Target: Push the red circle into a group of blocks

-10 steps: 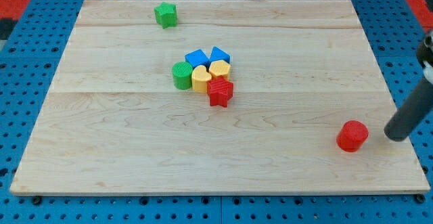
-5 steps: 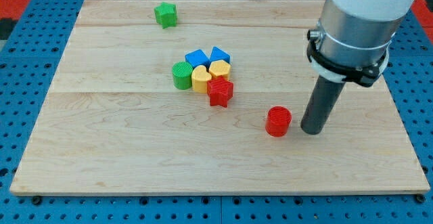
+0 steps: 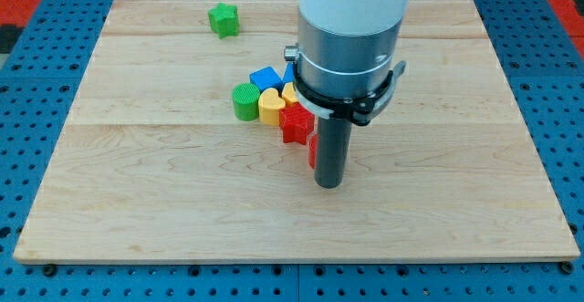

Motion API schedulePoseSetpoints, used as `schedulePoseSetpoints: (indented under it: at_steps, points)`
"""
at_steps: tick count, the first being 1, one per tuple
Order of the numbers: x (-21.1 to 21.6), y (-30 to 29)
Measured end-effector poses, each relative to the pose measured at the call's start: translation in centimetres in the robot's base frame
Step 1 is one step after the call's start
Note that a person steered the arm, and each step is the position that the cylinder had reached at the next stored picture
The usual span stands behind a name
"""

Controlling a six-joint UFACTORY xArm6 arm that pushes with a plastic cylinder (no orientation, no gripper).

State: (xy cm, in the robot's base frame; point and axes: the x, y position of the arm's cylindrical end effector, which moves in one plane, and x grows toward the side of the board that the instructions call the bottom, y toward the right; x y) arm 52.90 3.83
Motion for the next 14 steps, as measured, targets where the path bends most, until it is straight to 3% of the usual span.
schedulePoseSetpoints:
  at_steps: [1, 2, 6, 7, 8, 9, 10, 11, 14]
  points:
    - [-0.2, 4.5]
    - [-2.9, 4.5]
    - [-0.7, -6.7]
    - [-0.4, -4.8]
    - [-1.0, 3.9]
    - [-3.3, 5.6]
    - [-4.6, 2.2]
    - [-2.0, -0.3]
    - [-2.5, -13.3]
